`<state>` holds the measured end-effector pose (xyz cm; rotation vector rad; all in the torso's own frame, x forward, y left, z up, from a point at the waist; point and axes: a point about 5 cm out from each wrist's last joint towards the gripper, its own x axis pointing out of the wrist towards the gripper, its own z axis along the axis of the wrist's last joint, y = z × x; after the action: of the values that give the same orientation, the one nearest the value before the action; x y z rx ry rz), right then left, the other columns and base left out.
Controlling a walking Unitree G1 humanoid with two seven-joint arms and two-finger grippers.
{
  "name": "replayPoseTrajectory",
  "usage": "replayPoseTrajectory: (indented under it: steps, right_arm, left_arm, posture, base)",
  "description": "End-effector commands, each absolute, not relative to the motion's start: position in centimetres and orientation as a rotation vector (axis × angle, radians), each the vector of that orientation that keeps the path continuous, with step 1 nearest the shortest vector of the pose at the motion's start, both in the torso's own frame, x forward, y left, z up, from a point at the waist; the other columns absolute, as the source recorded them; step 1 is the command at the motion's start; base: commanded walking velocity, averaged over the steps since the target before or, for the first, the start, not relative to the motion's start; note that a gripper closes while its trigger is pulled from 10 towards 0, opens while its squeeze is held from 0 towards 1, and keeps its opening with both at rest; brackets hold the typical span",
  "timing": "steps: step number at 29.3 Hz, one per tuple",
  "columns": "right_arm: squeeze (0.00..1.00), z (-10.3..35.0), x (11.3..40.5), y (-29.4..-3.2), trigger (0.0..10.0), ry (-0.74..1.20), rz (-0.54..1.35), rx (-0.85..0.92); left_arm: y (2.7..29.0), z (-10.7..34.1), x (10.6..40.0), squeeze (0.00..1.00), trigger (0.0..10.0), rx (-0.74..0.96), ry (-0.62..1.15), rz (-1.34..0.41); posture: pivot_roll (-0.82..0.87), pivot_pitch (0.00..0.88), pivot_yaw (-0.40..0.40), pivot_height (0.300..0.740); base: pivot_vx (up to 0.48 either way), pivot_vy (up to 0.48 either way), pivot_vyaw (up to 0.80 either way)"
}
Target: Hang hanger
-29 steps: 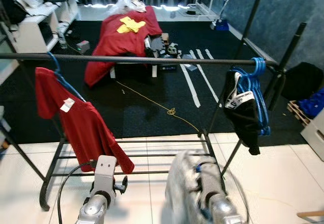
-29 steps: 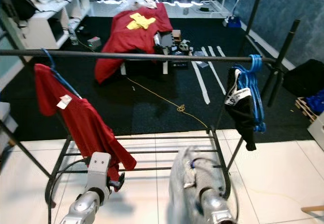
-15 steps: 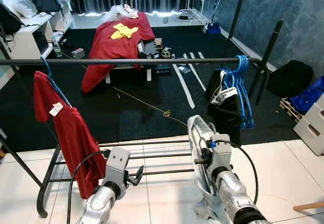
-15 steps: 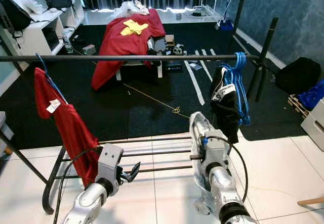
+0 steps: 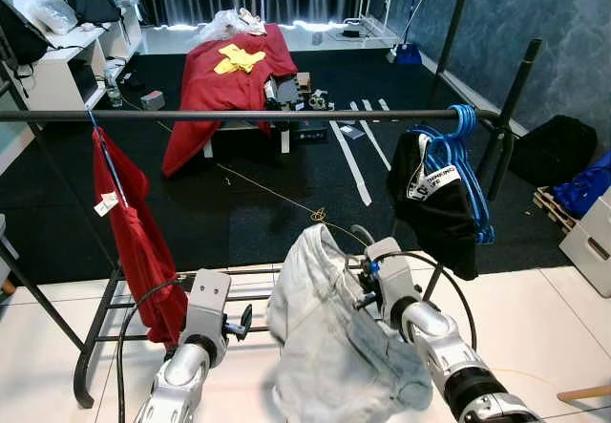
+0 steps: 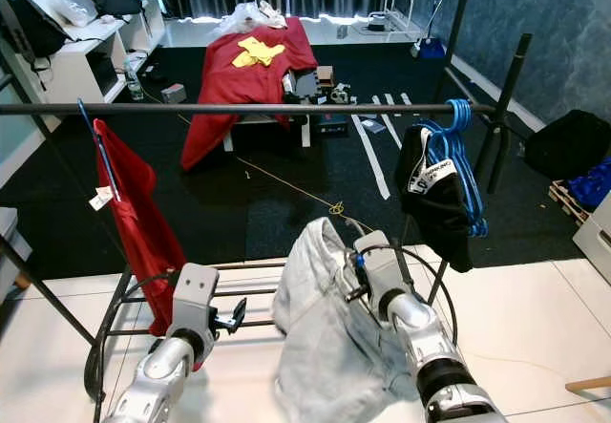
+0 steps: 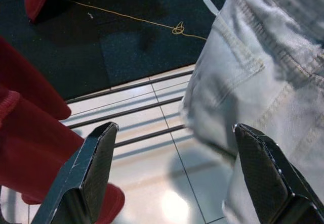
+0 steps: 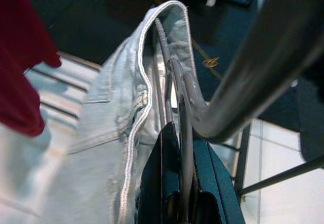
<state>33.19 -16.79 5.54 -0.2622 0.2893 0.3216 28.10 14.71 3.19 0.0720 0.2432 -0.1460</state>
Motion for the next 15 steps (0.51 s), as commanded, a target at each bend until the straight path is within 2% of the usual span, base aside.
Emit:
replayPoseTrajectory:
  steps: [1, 3, 9, 15]
  right_arm:
    - [0.0, 8.0, 34.4, -16.6, 10.0, 0.155, 0.269, -0.239]
    - [0.0, 8.8, 34.7, -16.2, 10.0, 0.103, 0.243, -0.199]
    - [0.0, 10.7, 35.1, -15.3, 10.0, 0.019, 0.228, -0.128]
    - [0.0, 11.9, 35.6, -14.8, 10.0, -0.014, 0.258, -0.145]
  left_arm:
    - [14.8, 3.3, 27.8, 0.0, 10.0, 0.059, 0.237, -0.174]
    - [14.7, 3.6, 27.7, 0.0, 10.0, 0.044, 0.21, -0.19]
    - [14.8, 4.4, 27.6, 0.0, 10.0, 0.031, 0.165, -0.174]
    - [15.0, 4.5, 27.7, 0.0, 10.0, 0.034, 0.169, -0.168]
  posture:
    - [0.08, 0.03, -0.016, 0.74]
    - [0.08, 0.028, -0.015, 0.74]
    - [0.08, 0.028, -0.023, 0.74]
    - [0.08, 0.026, -0.015, 0.74]
  base:
    - [0.0, 0.0, 0.0]
    - [0.0, 0.0, 0.0]
    - [0.26, 0.0, 0.0]
    - [0.294, 0.0, 0.0]
